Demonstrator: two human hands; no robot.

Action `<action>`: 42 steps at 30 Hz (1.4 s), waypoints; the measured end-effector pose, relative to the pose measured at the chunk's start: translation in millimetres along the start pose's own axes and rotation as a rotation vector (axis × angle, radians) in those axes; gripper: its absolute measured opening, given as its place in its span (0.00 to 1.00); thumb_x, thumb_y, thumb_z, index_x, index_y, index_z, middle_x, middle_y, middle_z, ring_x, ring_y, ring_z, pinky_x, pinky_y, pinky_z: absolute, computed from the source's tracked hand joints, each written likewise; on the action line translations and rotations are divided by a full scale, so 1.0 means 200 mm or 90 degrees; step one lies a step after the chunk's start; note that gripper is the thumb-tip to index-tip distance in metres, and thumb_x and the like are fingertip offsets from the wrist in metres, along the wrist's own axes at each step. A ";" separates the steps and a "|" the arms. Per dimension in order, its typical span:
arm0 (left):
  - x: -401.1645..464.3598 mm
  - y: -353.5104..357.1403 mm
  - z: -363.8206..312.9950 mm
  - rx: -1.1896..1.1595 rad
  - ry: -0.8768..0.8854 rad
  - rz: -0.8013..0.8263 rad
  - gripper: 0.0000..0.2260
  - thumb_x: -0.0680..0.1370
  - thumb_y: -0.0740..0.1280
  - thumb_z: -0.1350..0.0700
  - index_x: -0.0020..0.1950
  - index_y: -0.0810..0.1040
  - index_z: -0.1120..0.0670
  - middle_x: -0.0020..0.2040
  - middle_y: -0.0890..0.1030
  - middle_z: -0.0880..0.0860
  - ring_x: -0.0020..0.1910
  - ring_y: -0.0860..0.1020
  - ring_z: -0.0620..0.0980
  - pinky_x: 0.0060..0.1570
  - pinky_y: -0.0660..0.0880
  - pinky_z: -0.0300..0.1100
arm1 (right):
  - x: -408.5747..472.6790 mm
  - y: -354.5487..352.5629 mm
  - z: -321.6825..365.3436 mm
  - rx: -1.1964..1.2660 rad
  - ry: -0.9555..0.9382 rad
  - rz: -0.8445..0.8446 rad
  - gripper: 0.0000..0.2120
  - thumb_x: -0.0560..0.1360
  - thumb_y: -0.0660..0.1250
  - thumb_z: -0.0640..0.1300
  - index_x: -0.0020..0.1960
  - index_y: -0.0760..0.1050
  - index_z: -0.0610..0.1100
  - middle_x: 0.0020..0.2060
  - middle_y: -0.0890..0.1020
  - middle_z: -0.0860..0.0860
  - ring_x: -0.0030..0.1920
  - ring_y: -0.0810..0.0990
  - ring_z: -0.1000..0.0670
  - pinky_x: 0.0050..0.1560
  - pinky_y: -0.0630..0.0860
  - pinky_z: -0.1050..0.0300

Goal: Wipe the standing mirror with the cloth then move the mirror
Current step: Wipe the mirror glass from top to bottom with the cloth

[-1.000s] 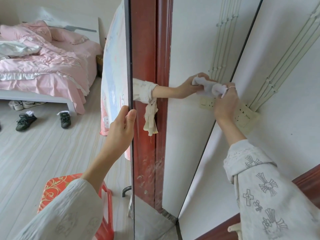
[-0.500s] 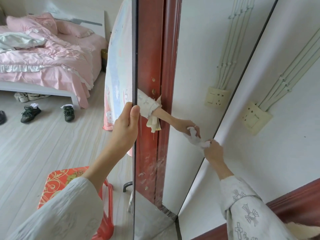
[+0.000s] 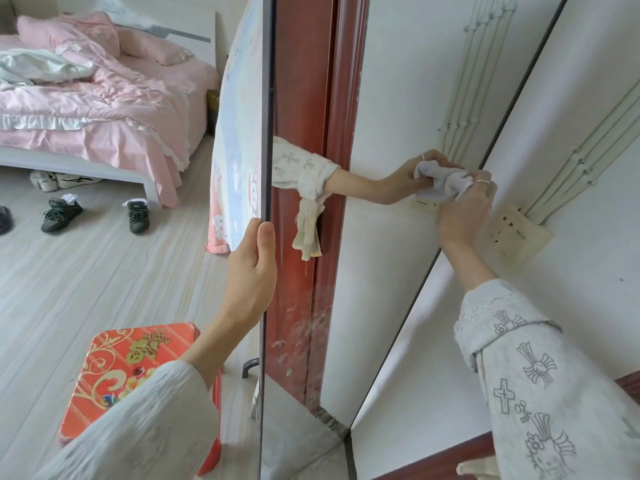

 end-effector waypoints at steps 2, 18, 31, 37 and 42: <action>0.01 0.00 0.00 0.001 0.009 -0.017 0.16 0.81 0.49 0.55 0.33 0.58 0.52 0.30 0.59 0.48 0.26 0.62 0.39 0.28 0.63 0.29 | -0.05 0.04 -0.07 0.022 0.007 0.005 0.13 0.72 0.56 0.29 0.56 0.69 0.33 0.58 0.71 0.37 0.55 0.73 0.40 0.46 0.66 0.56; -0.08 0.07 0.19 -0.064 0.050 -0.054 0.16 0.82 0.48 0.55 0.34 0.57 0.49 0.31 0.58 0.46 0.28 0.61 0.38 0.32 0.63 0.27 | -0.64 0.32 -0.66 -0.030 0.076 0.140 0.15 0.68 0.55 0.23 0.52 0.71 0.31 0.57 0.72 0.36 0.55 0.74 0.36 0.54 0.71 0.48; -0.13 0.08 0.29 -0.014 0.045 -0.028 0.15 0.81 0.48 0.55 0.34 0.58 0.49 0.29 0.59 0.47 0.27 0.63 0.39 0.30 0.63 0.29 | -0.71 0.29 -0.93 -0.104 0.222 0.313 0.10 0.74 0.59 0.36 0.53 0.74 0.33 0.49 0.78 0.41 0.53 0.77 0.39 0.47 0.64 0.59; -0.13 0.06 0.29 -0.002 0.038 -0.019 0.14 0.80 0.48 0.51 0.34 0.58 0.48 0.29 0.59 0.47 0.27 0.62 0.40 0.29 0.62 0.31 | -0.40 0.13 -0.56 0.043 0.133 0.010 0.11 0.74 0.56 0.30 0.54 0.72 0.34 0.51 0.78 0.36 0.51 0.77 0.41 0.43 0.63 0.65; -0.13 0.07 0.29 0.005 0.033 -0.008 0.14 0.80 0.48 0.50 0.34 0.58 0.48 0.29 0.60 0.47 0.27 0.62 0.40 0.29 0.62 0.32 | -0.41 0.18 -0.39 0.086 0.065 -0.012 0.13 0.71 0.55 0.28 0.53 0.71 0.34 0.50 0.77 0.37 0.48 0.75 0.45 0.42 0.62 0.68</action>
Point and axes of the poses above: each hand's wrist, its own x-axis towards the middle knuckle, its own y-axis out of the palm, z = x × y, the point moved 3 cm from there along x, towards the middle knuckle
